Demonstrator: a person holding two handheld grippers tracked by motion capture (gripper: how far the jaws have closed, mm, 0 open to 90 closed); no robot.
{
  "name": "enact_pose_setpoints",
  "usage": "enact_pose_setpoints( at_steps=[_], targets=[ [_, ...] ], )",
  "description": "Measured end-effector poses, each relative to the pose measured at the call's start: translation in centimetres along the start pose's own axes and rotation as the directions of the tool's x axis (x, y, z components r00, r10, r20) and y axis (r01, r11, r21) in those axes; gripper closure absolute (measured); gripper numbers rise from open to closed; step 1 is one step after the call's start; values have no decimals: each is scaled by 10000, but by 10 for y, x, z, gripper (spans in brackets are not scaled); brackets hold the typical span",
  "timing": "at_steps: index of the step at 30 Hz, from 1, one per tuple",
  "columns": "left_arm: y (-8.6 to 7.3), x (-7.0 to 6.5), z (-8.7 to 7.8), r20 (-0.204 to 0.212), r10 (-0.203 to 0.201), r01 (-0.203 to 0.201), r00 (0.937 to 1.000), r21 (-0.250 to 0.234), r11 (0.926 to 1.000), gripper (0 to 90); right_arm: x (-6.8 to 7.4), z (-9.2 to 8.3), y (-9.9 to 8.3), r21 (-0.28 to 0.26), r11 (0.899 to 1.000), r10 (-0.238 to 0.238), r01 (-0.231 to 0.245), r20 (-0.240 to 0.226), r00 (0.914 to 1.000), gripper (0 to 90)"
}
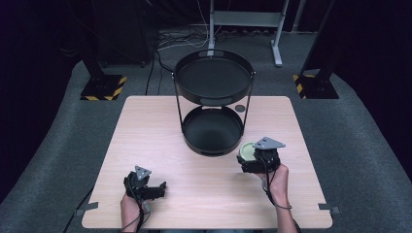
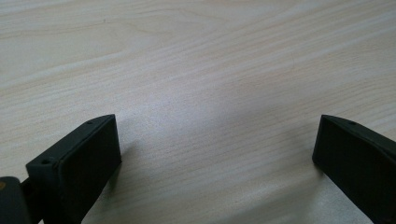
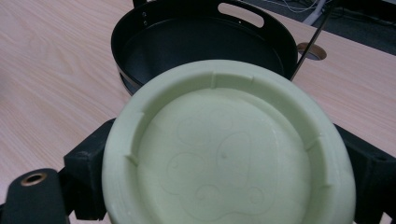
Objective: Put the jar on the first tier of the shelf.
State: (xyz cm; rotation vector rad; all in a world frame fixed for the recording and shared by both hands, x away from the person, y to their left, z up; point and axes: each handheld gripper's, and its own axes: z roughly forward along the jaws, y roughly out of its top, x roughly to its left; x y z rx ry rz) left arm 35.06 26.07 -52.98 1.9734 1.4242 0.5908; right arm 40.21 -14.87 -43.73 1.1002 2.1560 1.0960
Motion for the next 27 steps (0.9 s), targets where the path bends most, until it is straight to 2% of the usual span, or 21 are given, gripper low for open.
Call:
enact_pose_setpoints(
  at_steps=[27],
  targets=[
    [0,0,0,-5,26,-26,10000,-4,10000,9,-2,13,24,-34,10000,-92,91,-98,9999,109]
  ],
)
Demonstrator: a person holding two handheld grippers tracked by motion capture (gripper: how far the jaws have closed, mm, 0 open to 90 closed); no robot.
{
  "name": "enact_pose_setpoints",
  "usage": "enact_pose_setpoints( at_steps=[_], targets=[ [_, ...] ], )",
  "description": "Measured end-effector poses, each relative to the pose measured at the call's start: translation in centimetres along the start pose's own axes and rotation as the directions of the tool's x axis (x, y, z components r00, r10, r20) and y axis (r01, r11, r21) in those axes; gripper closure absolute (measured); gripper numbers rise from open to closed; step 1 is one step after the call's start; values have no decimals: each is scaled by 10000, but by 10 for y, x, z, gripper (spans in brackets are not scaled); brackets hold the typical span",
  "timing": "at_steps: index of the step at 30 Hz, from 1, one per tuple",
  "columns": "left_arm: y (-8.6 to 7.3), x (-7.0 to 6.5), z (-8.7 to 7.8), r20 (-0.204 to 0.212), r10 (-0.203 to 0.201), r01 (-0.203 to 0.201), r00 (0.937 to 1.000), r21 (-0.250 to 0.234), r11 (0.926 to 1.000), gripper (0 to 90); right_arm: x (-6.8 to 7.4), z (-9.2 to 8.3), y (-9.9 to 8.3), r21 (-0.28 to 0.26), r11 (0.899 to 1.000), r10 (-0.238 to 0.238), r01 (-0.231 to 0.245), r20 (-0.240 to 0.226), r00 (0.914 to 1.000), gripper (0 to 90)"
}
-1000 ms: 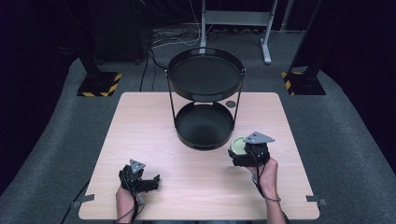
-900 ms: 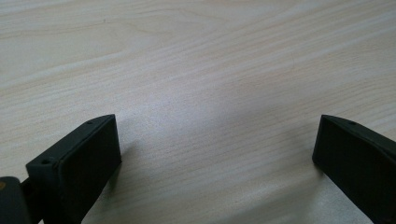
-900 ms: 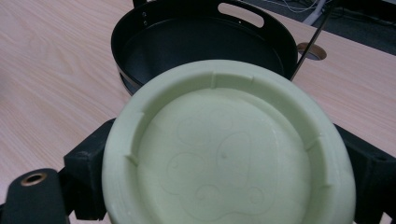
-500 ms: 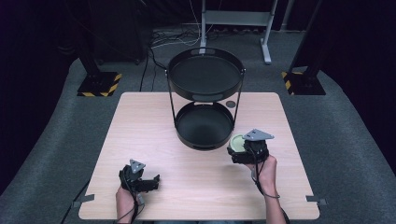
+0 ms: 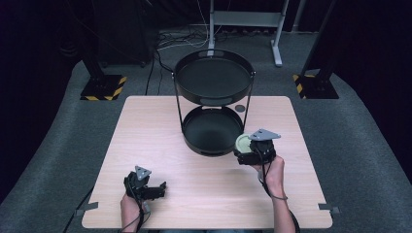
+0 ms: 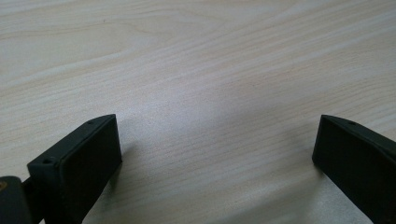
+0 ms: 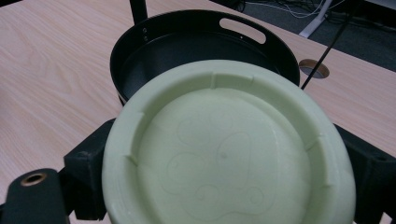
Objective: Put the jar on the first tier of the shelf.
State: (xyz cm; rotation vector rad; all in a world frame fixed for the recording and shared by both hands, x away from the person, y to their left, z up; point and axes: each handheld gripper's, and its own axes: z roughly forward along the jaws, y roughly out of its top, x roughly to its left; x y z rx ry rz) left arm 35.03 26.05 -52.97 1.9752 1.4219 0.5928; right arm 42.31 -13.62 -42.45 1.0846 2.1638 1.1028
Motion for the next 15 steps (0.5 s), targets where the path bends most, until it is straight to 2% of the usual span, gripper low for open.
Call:
enact_pose_setpoints(
  at_steps=[15],
  targets=[
    [0,0,0,4,3,-3,10000,0,10000,9,1,13,16,106,9999,-108,109,-148,9998,110]
  ],
)
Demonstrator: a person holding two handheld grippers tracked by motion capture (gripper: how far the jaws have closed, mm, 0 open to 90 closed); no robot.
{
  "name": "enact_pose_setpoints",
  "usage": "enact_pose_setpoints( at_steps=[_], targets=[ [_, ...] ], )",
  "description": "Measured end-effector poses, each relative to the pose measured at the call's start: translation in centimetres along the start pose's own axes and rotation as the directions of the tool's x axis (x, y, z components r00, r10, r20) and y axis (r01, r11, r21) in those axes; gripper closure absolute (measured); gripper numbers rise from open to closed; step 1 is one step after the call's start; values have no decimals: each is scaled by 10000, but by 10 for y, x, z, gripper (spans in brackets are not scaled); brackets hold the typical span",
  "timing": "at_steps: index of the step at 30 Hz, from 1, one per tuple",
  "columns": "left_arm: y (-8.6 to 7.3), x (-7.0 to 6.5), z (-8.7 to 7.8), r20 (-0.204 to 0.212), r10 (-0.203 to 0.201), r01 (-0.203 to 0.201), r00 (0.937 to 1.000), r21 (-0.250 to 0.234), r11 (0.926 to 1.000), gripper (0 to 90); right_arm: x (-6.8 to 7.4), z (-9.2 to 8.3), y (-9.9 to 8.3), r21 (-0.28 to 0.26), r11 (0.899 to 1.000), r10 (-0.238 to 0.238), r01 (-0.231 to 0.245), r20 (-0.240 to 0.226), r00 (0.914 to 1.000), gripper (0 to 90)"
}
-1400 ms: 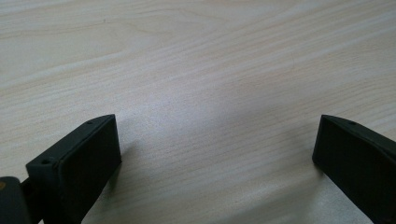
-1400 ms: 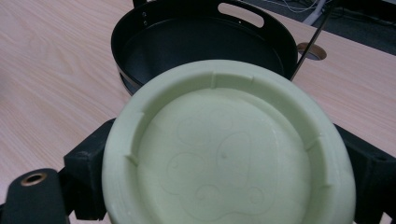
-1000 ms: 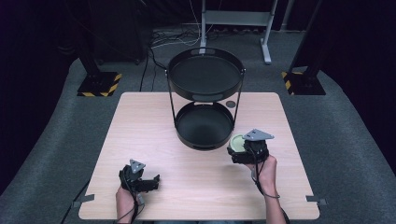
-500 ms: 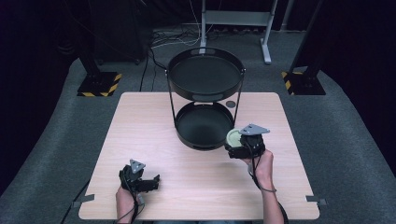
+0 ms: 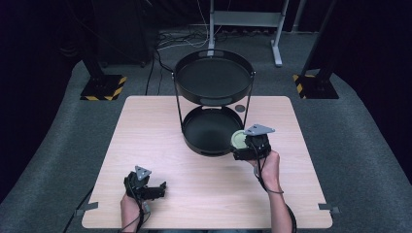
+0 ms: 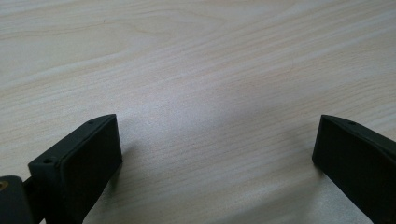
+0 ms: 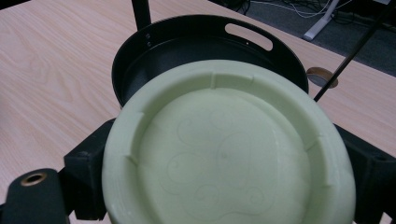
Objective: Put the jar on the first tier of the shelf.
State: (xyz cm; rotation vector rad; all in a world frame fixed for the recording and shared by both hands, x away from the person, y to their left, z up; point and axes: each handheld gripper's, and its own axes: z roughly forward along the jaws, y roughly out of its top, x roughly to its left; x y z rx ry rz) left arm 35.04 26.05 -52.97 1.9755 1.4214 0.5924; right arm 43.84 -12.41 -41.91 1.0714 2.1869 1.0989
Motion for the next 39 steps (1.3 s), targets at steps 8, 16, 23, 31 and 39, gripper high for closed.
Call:
enact_pose_setpoints(
  at_steps=[8,16,23,31,39],
  targets=[
    [0,0,0,1,3,-3,10000,2,10000,9,-1,5,6,2,10000,60,-60,-23,10000,110],
    [0,0,0,2,2,-2,10000,2,10000,9,-1,13,14,59,10000,-8,9,-79,10000,110],
    [0,0,0,1,3,-3,10000,1,10000,9,-1,16,21,23,10000,-64,64,-77,10000,110],
    [0,0,0,1,0,0,10000,-2,10000,9,-1,22,26,-16,10000,-9,9,-73,10000,110],
    [0,0,0,3,0,0,10000,-2,10000,9,-3,29,31,44,10000,13,-12,-85,10000,110]
  ],
)
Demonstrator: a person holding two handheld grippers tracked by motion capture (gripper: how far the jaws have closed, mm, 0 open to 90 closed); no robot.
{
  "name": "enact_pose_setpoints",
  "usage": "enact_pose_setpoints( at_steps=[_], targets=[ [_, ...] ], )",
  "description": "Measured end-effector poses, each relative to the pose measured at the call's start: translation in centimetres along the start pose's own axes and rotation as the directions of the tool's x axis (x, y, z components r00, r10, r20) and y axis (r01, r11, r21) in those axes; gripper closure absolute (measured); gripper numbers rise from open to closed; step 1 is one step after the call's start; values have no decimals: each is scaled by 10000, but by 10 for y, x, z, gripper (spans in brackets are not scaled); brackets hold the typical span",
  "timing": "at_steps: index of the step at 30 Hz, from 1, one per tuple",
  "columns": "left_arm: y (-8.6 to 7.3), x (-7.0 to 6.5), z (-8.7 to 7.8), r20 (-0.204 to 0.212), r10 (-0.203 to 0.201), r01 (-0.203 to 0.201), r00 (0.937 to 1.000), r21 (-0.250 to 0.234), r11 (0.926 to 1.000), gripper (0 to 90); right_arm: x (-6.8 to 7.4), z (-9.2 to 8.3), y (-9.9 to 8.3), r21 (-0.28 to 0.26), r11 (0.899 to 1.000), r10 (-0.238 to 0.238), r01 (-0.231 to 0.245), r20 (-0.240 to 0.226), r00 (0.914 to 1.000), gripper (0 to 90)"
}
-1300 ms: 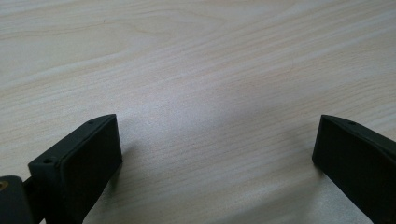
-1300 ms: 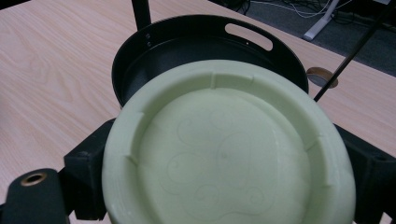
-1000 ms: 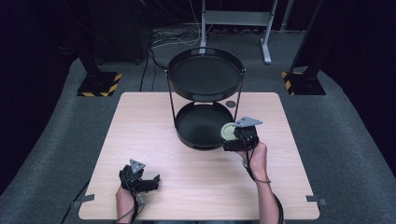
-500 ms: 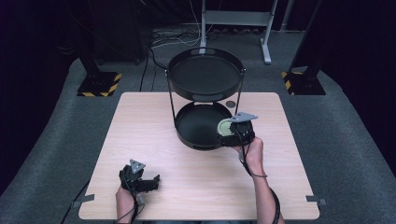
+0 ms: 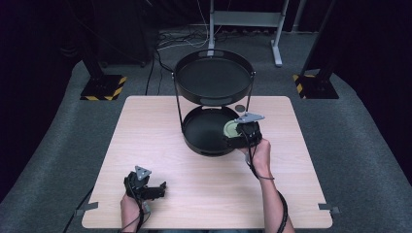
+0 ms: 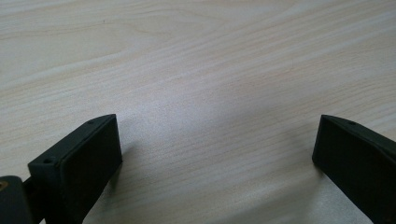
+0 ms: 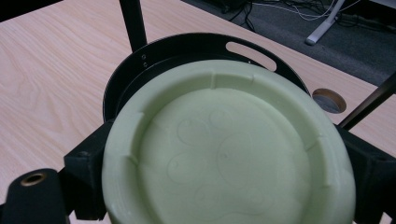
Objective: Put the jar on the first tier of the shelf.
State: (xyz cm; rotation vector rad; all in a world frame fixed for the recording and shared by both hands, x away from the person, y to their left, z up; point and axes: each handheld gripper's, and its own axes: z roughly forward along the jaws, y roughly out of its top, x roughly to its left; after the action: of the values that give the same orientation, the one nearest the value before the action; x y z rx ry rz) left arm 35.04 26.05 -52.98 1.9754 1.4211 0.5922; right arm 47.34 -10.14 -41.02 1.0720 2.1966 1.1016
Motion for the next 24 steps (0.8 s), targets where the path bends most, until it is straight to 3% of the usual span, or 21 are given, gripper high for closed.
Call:
enact_pose_setpoints(
  at_steps=[24],
  targets=[
    [0,0,0,-2,4,-4,10000,4,10000,9,3,16,15,58,10000,0,1,-105,9999,110]
  ],
)
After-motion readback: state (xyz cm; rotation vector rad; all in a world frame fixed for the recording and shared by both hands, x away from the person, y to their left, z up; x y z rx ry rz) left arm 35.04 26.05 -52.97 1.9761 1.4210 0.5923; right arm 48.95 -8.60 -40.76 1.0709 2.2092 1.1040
